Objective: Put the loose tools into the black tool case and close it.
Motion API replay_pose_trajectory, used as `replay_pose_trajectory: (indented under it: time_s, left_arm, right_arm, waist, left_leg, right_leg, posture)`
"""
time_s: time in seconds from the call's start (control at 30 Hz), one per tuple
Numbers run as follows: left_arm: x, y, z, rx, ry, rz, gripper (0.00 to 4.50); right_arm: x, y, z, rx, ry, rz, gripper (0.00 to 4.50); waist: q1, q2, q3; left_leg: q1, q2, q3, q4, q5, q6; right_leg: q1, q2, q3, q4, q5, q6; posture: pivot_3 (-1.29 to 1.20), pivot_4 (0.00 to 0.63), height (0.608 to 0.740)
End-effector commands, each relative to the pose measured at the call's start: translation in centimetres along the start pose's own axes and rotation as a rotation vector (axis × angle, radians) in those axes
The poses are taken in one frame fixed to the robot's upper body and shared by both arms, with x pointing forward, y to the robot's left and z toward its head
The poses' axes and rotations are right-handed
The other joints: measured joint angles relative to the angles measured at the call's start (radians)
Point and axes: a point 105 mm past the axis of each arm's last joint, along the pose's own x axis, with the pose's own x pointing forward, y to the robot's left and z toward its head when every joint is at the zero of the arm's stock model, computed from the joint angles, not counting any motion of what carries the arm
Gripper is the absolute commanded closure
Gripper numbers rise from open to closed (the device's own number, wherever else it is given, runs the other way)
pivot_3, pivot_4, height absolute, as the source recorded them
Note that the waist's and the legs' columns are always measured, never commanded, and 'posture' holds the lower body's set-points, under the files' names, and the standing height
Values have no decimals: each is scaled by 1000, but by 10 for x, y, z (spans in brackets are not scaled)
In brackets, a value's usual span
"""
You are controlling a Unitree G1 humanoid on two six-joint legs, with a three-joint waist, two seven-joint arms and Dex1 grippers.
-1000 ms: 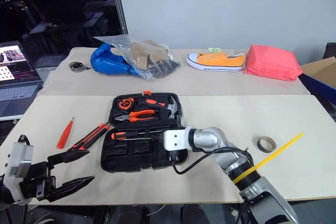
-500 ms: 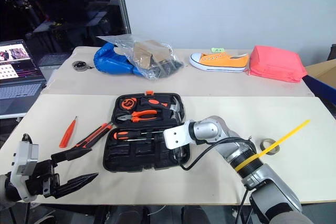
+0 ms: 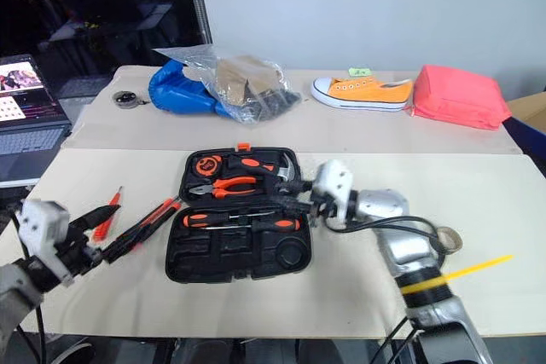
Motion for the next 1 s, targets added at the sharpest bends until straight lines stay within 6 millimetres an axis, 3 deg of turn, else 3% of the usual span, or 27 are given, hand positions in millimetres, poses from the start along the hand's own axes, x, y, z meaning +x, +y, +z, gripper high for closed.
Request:
replay_pose_trajectory:
  time_s: [0.03,0.13,0.3,0.4,0.53,0.63,0.67,0.73,0.8,0.9,1.0]
  left_arm:
    - [12,30,-6,-70,122,151,170]
    - [20,45,-9,-99,178,217,170]
    - [30,49,-23,-97,285,221,170]
    - [30,52,-31,-124,319,232,869]
    - [29,52,-31,-105,306,224,2299]
    - [29,45,-19,-6,234,168,3495]
    - [29,36,-1,32,143,120,3730]
    - [23,11,30,143,7,-13,3730]
    - [16,-21,47,246,-50,-186,3730]
    - [7,-66,51,346,-30,-465,3730]
    - [10,-91,40,494,53,-633,3730]
  right_arm:
    - [-14,18,21,12,-14,61,984]
    - [-24,27,25,-12,9,68,24]
    - [-35,31,21,-50,55,24,24]
    - [-39,33,20,-49,63,13,0]
    - [-41,37,22,-56,60,15,0]
    - [-41,36,25,-113,39,-4,0]
    - [-42,37,26,-116,38,-3,0]
    - [-42,38,26,-106,35,1,0]
    - [-45,37,26,-106,39,-8,0]
    - [-51,35,22,-102,66,-18,0]
    - [-59,35,21,-97,93,-31,0]
  waist:
    - [0,0,1]
    - [-4,0,1]
    - [-1,-1,1]
    - [-1,0,2]
    - [-1,0,1]
    - [1,0,1]
    - [1,1,2]
    - [4,0,2]
    - [10,0,2]
    - [18,1,2]
    - [24,3,2]
  left_leg:
    - [-2,-1,-1,0,0,0]
    - [-3,-2,-2,0,0,0]
    - [-3,-2,-2,1,0,0]
    - [-2,-2,-2,1,0,-1]
    - [-1,-2,-2,1,0,-1]
    - [-1,-3,-2,2,0,-1]
    - [-1,-3,-2,2,0,-1]
    - [-2,-3,-2,2,0,-1]
    - [-3,-3,-2,2,0,-1]
    - [-3,-3,-2,2,0,-1]
    - [-2,-3,0,2,0,-1]
  right_leg:
    - [-1,-1,-1,0,0,0]
    - [-2,-1,-2,-1,0,1]
    - [-1,-1,-2,-1,0,1]
    - [-1,-1,-3,0,0,0]
    - [0,-2,-2,0,0,0]
    - [1,-2,-3,0,0,0]
    - [0,-2,-3,0,0,0]
    - [0,-3,-3,0,0,0]
    - [0,-4,-4,-1,0,0]
    - [0,-5,-4,-1,0,0]
    - [0,-4,-4,-1,0,0]
  posture:
    - [0,150,740]
    - [0,150,740]
    - [0,150,740]
    - [0,150,740]
    - [0,150,740]
    - [0,150,740]
    - [0,150,740]
    - [0,150,740]
    - [0,150,740]
    - [0,150,740]
    - [0,150,740]
